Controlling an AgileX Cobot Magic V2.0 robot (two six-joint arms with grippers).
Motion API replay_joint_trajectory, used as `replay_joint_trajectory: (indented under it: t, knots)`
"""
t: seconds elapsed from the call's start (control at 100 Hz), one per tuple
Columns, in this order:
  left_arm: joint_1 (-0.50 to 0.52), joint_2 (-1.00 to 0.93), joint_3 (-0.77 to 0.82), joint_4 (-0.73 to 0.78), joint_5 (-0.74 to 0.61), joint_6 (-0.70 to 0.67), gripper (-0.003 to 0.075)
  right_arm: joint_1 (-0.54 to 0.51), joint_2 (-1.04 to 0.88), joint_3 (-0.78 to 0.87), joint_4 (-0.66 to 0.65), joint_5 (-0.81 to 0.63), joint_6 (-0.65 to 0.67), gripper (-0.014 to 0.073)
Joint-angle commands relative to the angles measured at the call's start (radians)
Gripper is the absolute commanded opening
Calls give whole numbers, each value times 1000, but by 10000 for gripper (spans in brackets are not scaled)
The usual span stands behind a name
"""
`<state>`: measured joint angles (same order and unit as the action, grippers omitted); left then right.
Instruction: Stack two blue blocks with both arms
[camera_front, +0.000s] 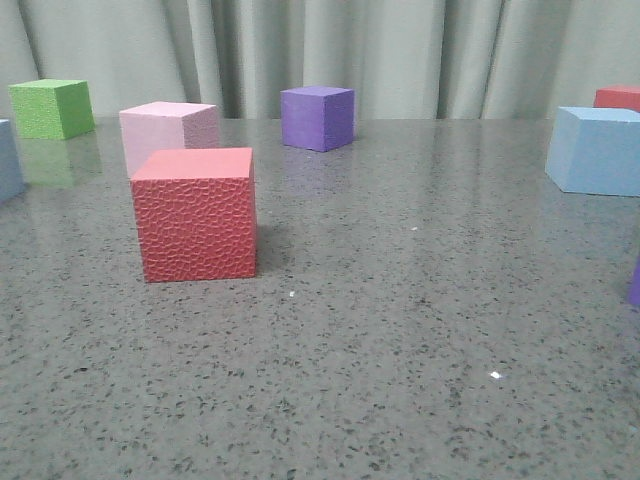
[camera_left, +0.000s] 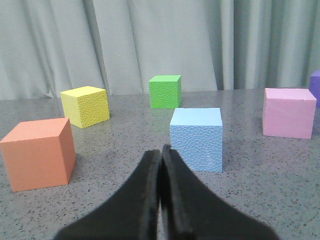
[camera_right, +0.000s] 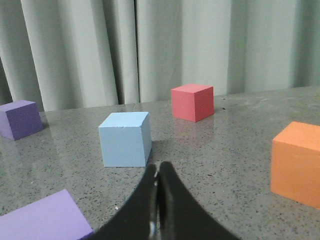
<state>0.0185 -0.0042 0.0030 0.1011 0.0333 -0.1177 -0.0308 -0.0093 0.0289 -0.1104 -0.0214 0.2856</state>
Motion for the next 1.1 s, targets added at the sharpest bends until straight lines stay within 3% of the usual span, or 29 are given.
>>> replay_joint_trajectory:
  t: [0.0, 0.2, 0.35, 0.75, 1.09]
  knots:
    - [1, -35, 26, -9, -87, 1, -19, -5, -19, -1, -7, -82, -6, -70]
    - [1, -35, 24, -9, -87, 1, -19, -5, -19, -7, -7, -94, -6, -70]
    - [1, -26, -31, -9, -46, 1, -19, -5, -8, -62, -9, 15, -6, -64]
    - [1, 254, -400, -13, 238, -6, -20, -4, 242, -395, -8, 339, -6, -60]
    - [1, 570, -678, -62, 348, -6, -19, -4, 523, -706, -8, 618, -6, -60]
